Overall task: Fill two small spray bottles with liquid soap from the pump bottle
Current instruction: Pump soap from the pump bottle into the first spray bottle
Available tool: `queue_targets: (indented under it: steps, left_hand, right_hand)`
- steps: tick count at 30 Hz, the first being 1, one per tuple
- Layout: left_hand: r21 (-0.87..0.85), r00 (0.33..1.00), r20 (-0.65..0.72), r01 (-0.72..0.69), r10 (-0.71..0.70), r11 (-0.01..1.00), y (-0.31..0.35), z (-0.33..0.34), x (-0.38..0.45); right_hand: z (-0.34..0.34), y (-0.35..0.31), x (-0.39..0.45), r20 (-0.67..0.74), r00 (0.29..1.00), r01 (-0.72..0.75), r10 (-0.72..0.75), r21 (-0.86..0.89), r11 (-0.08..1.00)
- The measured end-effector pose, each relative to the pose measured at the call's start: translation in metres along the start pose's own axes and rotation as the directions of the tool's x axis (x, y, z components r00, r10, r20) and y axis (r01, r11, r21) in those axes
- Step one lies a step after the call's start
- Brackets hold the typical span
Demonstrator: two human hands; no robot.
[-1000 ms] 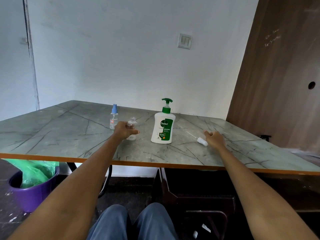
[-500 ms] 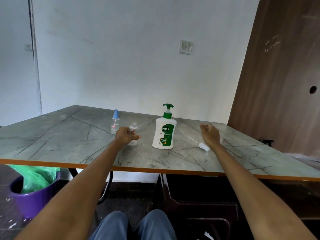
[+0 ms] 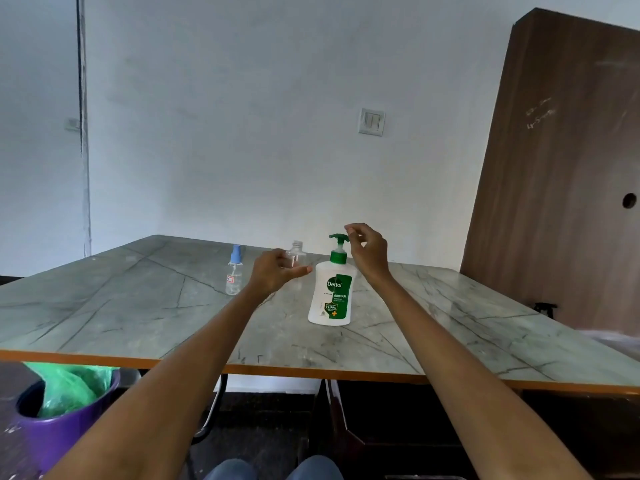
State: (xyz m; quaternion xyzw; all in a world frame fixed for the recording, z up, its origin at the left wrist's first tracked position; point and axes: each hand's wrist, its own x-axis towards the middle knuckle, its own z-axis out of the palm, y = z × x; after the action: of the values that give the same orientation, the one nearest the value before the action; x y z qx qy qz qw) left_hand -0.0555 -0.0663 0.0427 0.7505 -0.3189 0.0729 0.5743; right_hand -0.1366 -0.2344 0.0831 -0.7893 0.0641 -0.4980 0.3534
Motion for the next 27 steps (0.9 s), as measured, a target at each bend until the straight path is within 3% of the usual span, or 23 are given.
queue_targets:
  steps: [8, 19, 27]
  left_hand:
    - [0.050, 0.987, 0.035, -0.157, 0.155, 0.986, 0.021, 0.014, 0.009]
    - [0.112, 0.987, -0.030, -0.153, 0.157, 0.982, 0.028, 0.021, 0.016]
    - [0.054, 0.989, -0.071, -0.129, 0.133, 0.990, 0.025, 0.026, 0.011]
  right_hand:
    - [0.013, -0.002, -0.003, -0.001, 1.000, 0.003, -0.003, 0.062, 0.998]
    - [0.015, 0.004, -0.005, -0.049, 0.998, -0.025, 0.032, 0.141, 0.990]
    - [0.022, 0.001, -0.011, -0.113, 0.991, -0.040, 0.067, 0.224, 0.974]
